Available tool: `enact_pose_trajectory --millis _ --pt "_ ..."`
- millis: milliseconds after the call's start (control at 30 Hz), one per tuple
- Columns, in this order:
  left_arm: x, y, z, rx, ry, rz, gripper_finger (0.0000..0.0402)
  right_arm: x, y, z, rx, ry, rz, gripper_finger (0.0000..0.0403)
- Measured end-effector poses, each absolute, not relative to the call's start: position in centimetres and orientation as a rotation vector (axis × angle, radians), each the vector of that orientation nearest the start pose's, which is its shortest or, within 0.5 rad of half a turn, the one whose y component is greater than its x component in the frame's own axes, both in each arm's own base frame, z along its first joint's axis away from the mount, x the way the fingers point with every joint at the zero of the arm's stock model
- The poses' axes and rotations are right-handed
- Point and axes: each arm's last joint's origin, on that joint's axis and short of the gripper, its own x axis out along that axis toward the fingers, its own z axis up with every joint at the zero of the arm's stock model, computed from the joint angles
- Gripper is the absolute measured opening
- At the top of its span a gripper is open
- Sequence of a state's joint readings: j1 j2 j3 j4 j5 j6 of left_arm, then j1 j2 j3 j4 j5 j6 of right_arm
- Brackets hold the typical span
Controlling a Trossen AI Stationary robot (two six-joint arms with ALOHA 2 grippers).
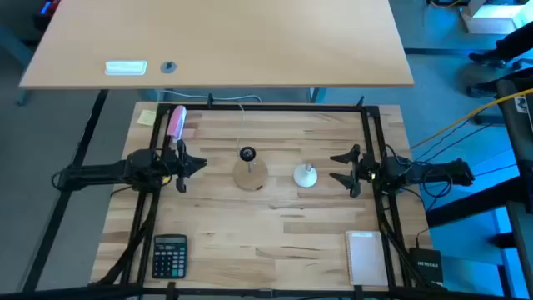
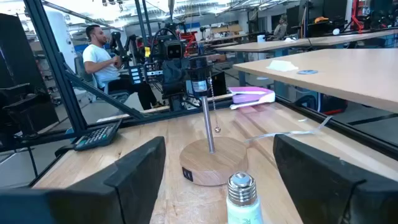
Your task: Screw lightbulb
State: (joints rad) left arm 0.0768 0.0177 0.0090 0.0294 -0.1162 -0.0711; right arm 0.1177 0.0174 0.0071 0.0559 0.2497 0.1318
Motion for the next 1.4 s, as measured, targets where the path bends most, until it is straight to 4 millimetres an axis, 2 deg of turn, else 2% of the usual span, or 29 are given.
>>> enact_pose_trajectory --millis 1400 --pt "9.75 1.1 16.81 -0.049 -0.026 0.196 0.0043 9.75 0.43 16.99 0.14 -0.053 -0.129 0.0301"
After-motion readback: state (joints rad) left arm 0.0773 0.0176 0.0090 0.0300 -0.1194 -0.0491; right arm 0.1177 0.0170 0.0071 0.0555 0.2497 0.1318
